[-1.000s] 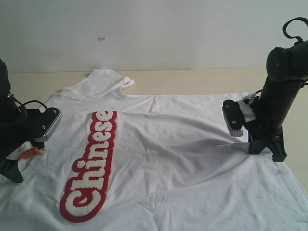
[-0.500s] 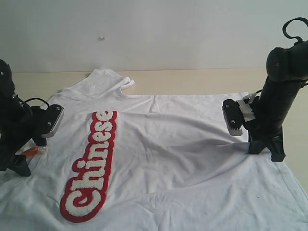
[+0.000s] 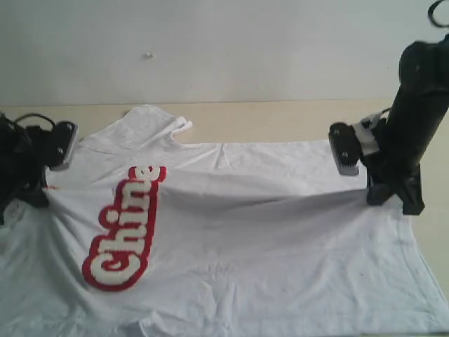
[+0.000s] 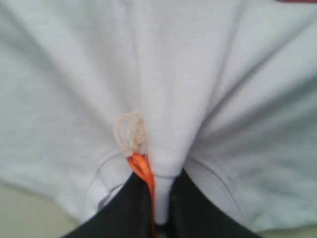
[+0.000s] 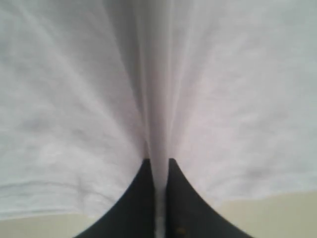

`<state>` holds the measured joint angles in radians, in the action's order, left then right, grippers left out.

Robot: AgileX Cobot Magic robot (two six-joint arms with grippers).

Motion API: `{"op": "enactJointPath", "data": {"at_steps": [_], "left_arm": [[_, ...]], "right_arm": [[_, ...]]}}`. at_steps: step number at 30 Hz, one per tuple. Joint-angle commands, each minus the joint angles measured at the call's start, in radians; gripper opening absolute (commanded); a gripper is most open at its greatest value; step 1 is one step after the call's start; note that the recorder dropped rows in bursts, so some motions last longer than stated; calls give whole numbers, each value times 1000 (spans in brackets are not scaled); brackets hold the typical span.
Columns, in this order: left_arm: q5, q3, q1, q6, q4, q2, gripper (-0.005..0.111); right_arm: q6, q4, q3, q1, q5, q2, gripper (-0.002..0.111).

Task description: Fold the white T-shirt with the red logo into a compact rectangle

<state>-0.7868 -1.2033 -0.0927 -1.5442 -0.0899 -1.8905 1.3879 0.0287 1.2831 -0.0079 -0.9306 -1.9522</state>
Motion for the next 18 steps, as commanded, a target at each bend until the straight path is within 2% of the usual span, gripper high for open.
{"op": "enactJointPath", "data": {"at_steps": [1, 9, 18], "left_arm": [[-98, -89, 24, 29, 8, 164, 0], [-244, -199, 24, 74, 90, 351, 0], [-419, -203, 24, 115, 90, 546, 0]], "right_arm": [[-10, -40, 54, -4, -26, 150, 0], [-32, -40, 134, -4, -96, 289, 0], [-32, 2, 146, -4, -196, 464, 0]]}}
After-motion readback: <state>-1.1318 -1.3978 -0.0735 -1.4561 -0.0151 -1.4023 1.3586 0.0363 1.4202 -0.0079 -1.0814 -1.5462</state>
